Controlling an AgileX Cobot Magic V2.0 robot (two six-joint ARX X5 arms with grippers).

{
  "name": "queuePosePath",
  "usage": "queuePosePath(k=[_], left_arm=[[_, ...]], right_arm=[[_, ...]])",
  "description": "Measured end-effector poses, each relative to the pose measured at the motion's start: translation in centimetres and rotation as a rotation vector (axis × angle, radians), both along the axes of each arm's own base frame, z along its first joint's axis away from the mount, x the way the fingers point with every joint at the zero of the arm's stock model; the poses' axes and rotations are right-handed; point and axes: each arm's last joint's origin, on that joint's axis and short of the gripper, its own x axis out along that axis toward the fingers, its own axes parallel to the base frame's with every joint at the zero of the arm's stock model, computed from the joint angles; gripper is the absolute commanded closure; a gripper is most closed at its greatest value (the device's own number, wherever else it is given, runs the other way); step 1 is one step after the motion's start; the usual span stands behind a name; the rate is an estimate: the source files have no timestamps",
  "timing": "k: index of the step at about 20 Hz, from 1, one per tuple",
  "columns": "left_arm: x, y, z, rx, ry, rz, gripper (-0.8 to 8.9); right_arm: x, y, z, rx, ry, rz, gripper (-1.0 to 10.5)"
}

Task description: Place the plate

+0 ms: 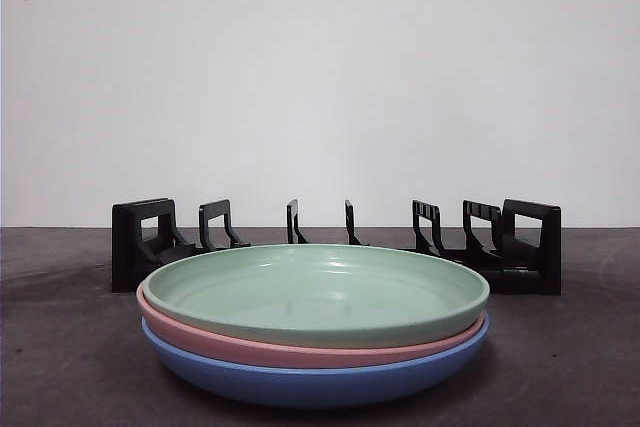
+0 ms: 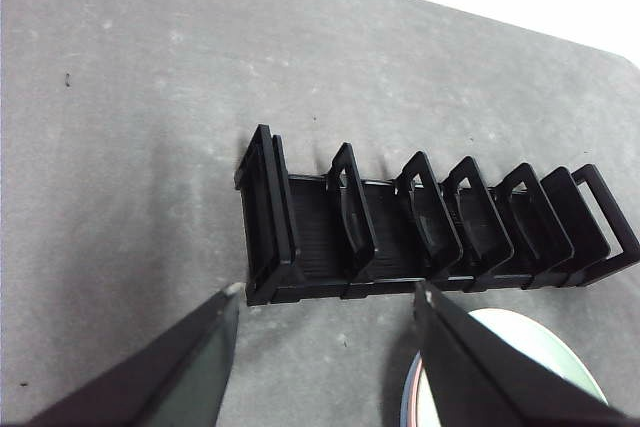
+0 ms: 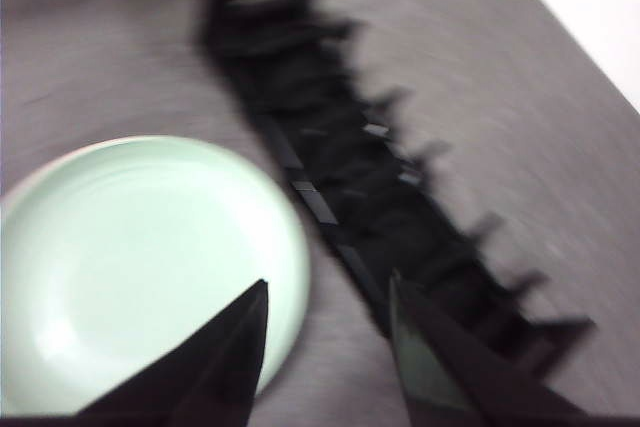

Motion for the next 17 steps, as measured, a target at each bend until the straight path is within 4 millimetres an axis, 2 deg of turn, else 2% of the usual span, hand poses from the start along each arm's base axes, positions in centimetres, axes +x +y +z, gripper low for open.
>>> queuePosePath(k=[4, 6, 8, 9, 10, 17], left_arm=[[0.0, 0.0, 0.0, 0.0, 0.0, 0.0, 5.32], [0.0, 0.0, 0.0, 0.0, 0.0, 0.0, 5.32], [0.0, 0.0, 0.0, 0.0, 0.0, 0.0, 5.38], [0.0, 0.0, 0.0, 0.0, 0.0, -0.001, 6.76], [0.0, 0.0, 0.0, 0.003, -0.001, -0.002, 7.84], [0.2, 0.0, 0.3, 0.02, -0.045, -0.01, 8.06]], right_arm=[[4.8, -6.9, 0.4, 0.147, -0.004, -0.224, 7.5], [6.3, -10.1, 0.5, 0.169, -0.038, -0.357, 7.5], [6.8, -12.1, 0.1, 0.163, -0.023, -0.446, 7.6], [6.8, -12.9, -0.2, 0.16, 0.008, -0.471, 9.3], [6.8, -13.3, -0.3, 0.161, 0.023, -0.483, 9.2], [6.7, -13.4, -0.3, 0.175, 0.024, -0.468, 9.2]])
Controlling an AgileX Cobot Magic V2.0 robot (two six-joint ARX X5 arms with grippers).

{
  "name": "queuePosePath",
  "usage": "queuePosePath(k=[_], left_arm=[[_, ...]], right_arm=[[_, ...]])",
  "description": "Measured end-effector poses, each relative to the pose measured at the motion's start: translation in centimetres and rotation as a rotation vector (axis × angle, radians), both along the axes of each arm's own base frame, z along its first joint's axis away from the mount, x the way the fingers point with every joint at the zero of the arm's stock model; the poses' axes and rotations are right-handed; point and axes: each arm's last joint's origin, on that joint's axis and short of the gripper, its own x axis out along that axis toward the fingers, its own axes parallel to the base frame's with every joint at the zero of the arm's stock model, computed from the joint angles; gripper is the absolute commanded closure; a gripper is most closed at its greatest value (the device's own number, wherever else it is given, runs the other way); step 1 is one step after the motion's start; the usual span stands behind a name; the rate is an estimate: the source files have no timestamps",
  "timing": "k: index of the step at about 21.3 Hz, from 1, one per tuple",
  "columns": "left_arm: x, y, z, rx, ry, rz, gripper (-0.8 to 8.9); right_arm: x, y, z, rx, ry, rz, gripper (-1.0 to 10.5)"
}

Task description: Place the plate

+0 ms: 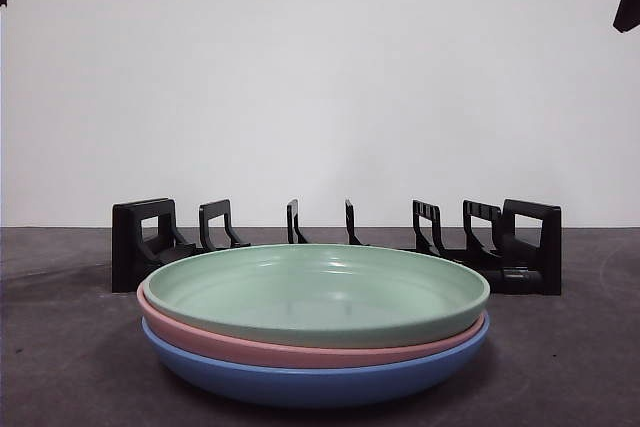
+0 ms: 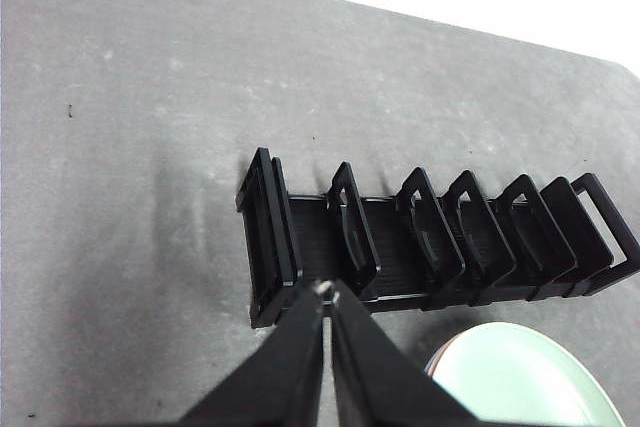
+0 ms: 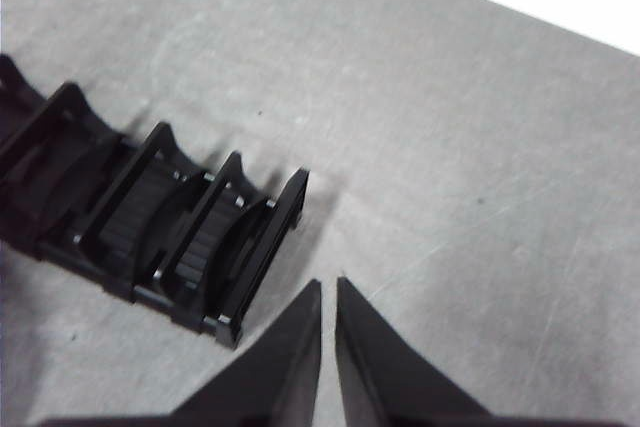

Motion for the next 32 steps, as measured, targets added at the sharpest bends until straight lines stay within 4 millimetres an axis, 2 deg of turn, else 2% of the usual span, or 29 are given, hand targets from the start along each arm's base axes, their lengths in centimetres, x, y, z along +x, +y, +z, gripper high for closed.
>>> queuePosePath(k=[4, 7, 8, 10, 12, 13, 16, 17, 20, 32], left_arm=[[0.0, 0.0, 0.0, 0.001, -0.002, 0.0, 8.06], [0.0, 0.1, 0.2, 0.086, -0.09, 0.007, 8.06], [-0.3, 0.2, -0.3, 0.136, -0.163, 0.012, 8.06], [-2.3, 0.3, -3.6, 0.248, -0.361, 0.057, 8.06], [-4.2, 0.5, -8.2, 0.298, -0.48, 0.156, 8.06], [-5.2, 0.7, -10.8, 0.313, -0.479, 0.22, 8.06], [-6.6, 0.9, -16.3, 0.305, -0.394, 0.324, 8.06], [-7.0, 1.0, -16.9, 0.302, -0.333, 0.326, 8.06], [-7.9, 0.9, -16.8, 0.281, -0.353, 0.336, 8.06], [-7.8, 0.9, -16.8, 0.253, -0.347, 0.34, 8.06]], right_arm=[[0.2, 0.0, 0.4, 0.001, -0.045, 0.0, 9.2], [0.3, 0.0, 0.6, 0.001, -0.075, 0.0, 9.3], [0.4, 0.0, 0.7, 0.001, -0.079, 0.0, 9.3], [0.4, 0.0, 0.7, 0.001, -0.084, 0.0, 9.2], [0.5, 0.0, 0.8, 0.001, -0.1, 0.0, 9.2], [0.5, 0.0, 0.9, 0.002, -0.107, 0.0, 9.2], [0.6, 0.0, 1.0, 0.002, -0.123, 0.0, 9.2], [0.5, 0.0, 1.1, 0.002, -0.124, 0.0, 9.2], [0.5, 0.0, 1.1, 0.002, -0.127, 0.0, 9.2], [0.7, 0.0, 1.5, 0.002, -0.172, 0.0, 9.2]])
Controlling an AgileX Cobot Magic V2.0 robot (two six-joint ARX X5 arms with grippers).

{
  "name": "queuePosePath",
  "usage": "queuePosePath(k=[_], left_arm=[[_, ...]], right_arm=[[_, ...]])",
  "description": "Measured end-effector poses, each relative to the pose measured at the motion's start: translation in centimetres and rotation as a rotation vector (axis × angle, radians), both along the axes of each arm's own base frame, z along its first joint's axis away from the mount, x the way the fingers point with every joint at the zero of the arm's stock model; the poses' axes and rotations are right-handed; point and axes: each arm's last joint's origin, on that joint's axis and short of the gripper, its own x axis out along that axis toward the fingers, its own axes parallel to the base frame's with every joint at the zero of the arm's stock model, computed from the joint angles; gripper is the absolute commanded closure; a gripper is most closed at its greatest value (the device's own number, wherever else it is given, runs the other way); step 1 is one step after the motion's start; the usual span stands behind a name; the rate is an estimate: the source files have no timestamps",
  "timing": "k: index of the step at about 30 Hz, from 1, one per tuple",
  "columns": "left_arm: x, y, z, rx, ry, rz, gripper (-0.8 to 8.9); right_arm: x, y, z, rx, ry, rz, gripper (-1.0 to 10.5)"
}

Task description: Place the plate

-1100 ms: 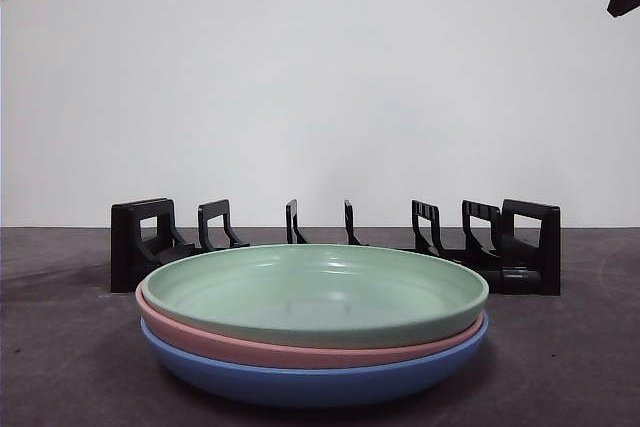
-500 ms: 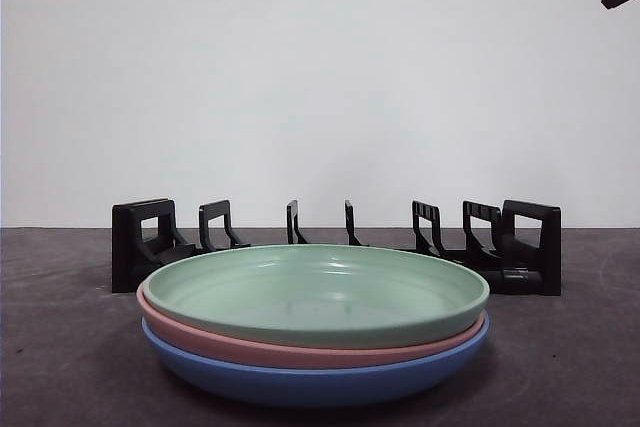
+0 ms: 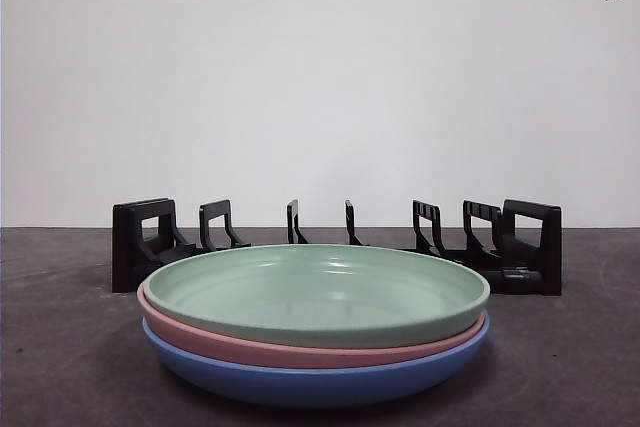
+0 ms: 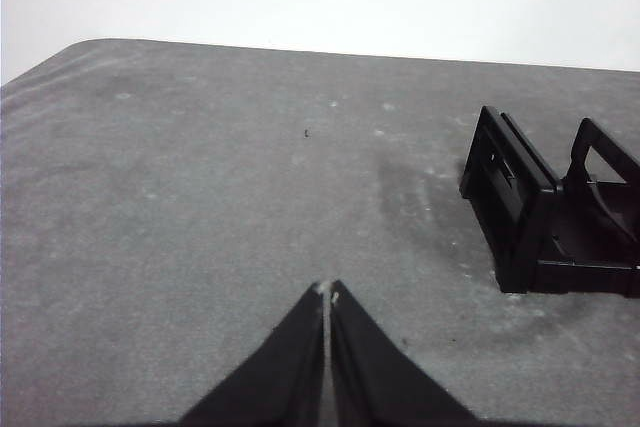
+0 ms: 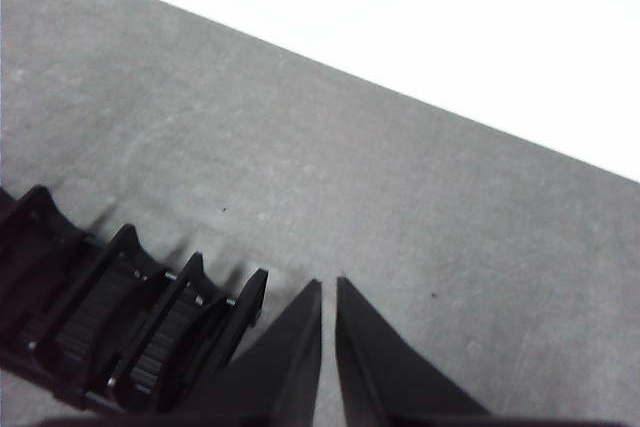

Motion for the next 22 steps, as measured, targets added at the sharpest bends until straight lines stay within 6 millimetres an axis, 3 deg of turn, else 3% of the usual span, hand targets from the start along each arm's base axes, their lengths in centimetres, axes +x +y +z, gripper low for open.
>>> queuePosePath(k=[7, 11, 15, 18, 20, 22], left_arm=[[0.0, 0.0, 0.0, 0.0, 0.0, 0.0, 8.06], [0.0, 0.0, 0.0, 0.0, 0.0, 0.0, 8.06], [0.0, 0.0, 0.0, 0.0, 0.0, 0.0, 8.06], [0.0, 0.0, 0.0, 0.0, 0.0, 0.0, 8.06], [0.0, 0.0, 0.0, 0.0, 0.0, 0.0, 8.06], [0.0, 0.0, 0.0, 0.0, 0.0, 0.0, 8.06]], right_arm=[[-0.2, 0.0, 0.1, -0.017, -0.008, 0.0, 9.2], [-3.7, -0.1, -1.4, -0.039, -0.078, -0.047, 9.2], [-8.7, -0.4, -6.5, -0.045, -0.228, -0.12, 9.2], [-12.4, -0.5, -12.7, -0.004, -0.283, -0.134, 9.2], [-13.9, -0.5, -16.2, 0.032, -0.299, -0.145, 9.2], [-14.5, -0.6, -17.8, 0.067, -0.314, -0.158, 9.2]])
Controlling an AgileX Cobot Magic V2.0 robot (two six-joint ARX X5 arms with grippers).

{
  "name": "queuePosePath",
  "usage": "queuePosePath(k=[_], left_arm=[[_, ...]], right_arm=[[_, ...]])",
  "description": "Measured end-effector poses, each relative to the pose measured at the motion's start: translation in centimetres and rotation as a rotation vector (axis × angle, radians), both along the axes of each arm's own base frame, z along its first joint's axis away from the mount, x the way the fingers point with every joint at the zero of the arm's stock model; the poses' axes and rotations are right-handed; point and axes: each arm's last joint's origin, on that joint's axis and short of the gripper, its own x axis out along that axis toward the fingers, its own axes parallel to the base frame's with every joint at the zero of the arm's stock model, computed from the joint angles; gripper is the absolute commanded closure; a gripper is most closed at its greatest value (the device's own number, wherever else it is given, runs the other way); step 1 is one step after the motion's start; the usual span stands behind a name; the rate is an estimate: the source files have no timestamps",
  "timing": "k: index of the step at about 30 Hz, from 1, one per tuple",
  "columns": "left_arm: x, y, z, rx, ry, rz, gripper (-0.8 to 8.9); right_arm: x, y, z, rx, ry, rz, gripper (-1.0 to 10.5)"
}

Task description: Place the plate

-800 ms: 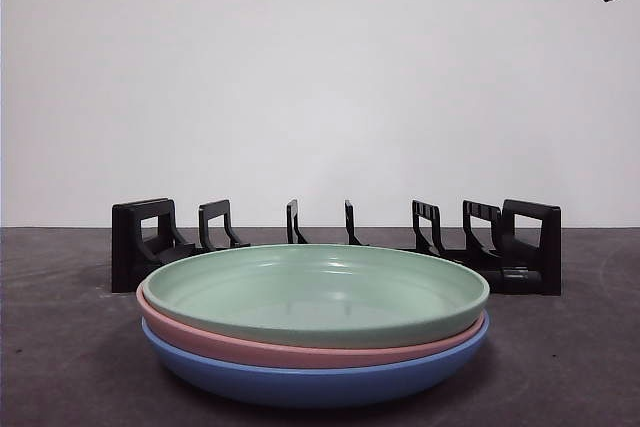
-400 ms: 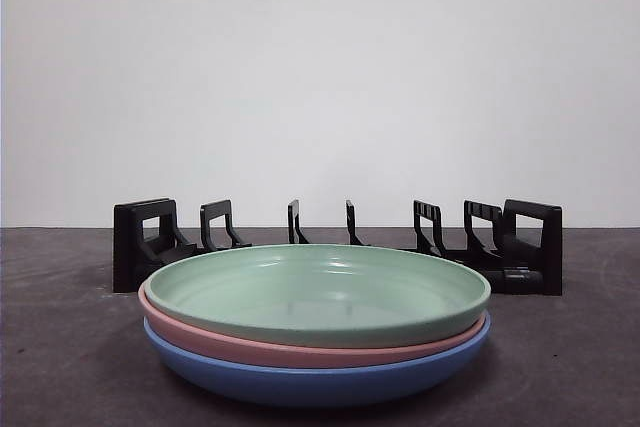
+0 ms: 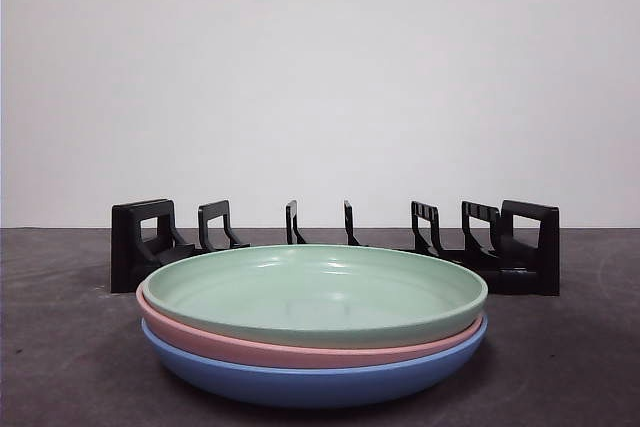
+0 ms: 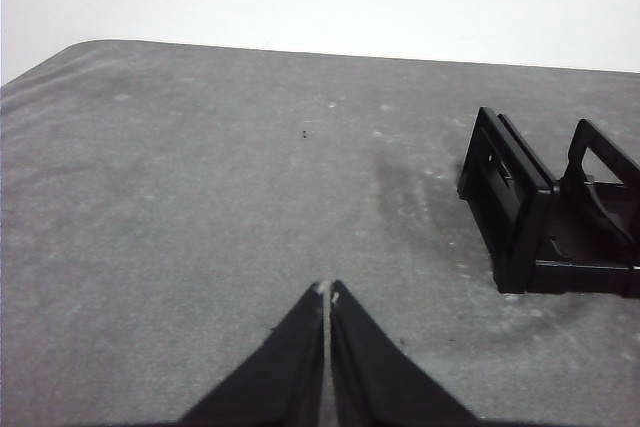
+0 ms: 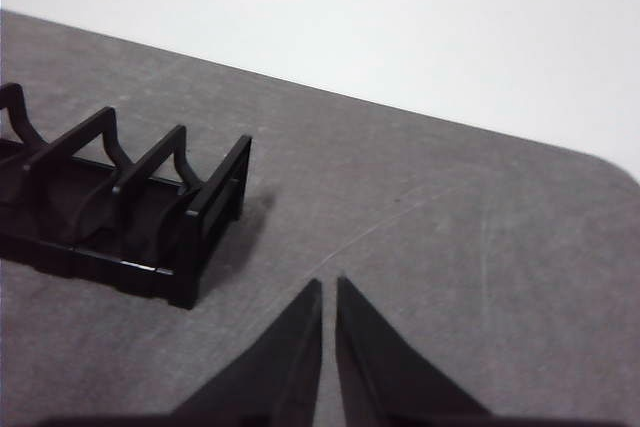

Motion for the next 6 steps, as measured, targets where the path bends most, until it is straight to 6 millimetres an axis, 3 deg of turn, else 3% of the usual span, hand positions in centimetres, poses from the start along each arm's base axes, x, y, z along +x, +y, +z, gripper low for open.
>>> queuePosePath(k=[6], left_arm=[[0.0, 0.0, 0.0, 0.0, -0.001, 0.0, 8.06]], right_arm=[[0.2, -0.1, -1.6, 0.071, -0.001, -0.06, 9.2]])
